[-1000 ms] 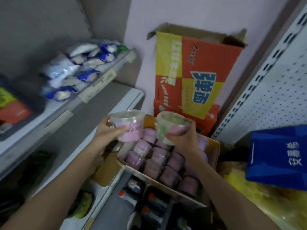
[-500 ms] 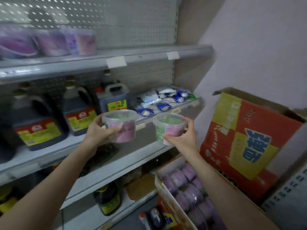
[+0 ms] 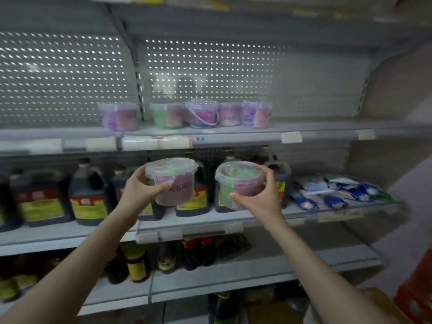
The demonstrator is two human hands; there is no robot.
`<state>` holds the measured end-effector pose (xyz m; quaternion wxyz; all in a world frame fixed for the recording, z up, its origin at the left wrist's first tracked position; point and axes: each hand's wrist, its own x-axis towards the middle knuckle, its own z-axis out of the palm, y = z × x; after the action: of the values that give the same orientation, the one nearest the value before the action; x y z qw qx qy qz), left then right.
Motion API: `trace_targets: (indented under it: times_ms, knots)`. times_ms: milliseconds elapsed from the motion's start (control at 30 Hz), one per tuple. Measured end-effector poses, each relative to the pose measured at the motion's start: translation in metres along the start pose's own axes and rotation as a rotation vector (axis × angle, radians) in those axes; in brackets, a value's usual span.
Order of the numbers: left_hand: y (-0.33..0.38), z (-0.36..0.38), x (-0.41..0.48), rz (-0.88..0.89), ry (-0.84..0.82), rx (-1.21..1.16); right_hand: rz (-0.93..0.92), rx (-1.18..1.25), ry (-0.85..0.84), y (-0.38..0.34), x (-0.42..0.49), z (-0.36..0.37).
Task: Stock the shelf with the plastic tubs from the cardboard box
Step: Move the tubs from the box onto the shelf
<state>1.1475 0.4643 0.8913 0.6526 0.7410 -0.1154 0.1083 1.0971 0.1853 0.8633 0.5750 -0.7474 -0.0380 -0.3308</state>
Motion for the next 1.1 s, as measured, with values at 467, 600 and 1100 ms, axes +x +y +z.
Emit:
trace_targets:
  times_ms: [467,600,1100]
  knots:
    - [0.038,-0.224,0.041,0.171,0.178,0.085,-0.143,0.104,-0.07,-0.101,0.015,0.228]
    - [0.051,-0.262,0.064,0.203,0.231,0.136,-0.167,0.108,-0.083,-0.124,0.035,0.273]
    - [0.034,-0.268,0.192,0.183,0.267,0.174,-0.116,-0.092,-0.06,-0.113,0.154,0.351]
